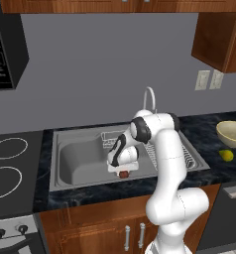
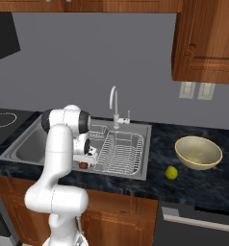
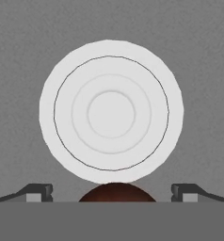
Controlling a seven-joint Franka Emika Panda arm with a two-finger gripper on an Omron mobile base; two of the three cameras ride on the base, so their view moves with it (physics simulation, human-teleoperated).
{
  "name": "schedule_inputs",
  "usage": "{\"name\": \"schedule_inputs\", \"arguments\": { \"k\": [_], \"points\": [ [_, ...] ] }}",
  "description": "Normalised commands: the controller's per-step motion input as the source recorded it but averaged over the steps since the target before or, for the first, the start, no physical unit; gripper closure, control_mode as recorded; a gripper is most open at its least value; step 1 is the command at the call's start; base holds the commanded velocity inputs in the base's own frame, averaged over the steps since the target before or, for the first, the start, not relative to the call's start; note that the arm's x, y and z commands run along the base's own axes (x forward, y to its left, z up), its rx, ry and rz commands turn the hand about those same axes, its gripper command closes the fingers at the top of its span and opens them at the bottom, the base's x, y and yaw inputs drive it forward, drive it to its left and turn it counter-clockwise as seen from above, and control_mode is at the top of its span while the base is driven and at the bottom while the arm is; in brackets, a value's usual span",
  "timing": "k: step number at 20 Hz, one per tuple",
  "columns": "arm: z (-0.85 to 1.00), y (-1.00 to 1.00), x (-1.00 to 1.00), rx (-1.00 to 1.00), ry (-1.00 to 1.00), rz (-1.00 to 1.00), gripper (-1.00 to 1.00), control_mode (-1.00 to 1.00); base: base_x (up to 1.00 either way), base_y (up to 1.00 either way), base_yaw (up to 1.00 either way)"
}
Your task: Remove the apple and pear from the sink. Then move the bowl and cup from the counter to the sink for washing.
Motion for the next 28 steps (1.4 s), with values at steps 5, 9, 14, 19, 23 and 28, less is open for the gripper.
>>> {"name": "schedule_inputs", "arguments": {
  "k": [5, 9, 14, 19, 23, 28],
  "points": [
    [-0.11, 0.05, -0.14, 0.0, 0.0, -0.01, -1.0, -1.0, 0.0, 0.0, 0.0],
    [-0.13, 0.04, -0.12, 0.0, 0.0, -0.02, -1.0, -1.0, 0.0, 0.0, 0.0],
    [-0.12, 0.03, -0.13, -0.01, 0.0, -0.03, -1.0, -1.0, 0.0, 0.0, 0.0],
    [-0.13, 0.03, -0.13, -0.01, 0.0, -0.04, -1.0, -1.0, 0.0, 0.0, 0.0],
    [-0.15, 0.01, -0.14, -0.02, 0.0, -0.05, -1.0, -1.0, 0.0, 0.0, 0.0],
    [-0.13, 0.02, -0.14, -0.03, 0.0, -0.05, -1.0, -1.0, 0.0, 0.0, 0.0]
  ]
}}
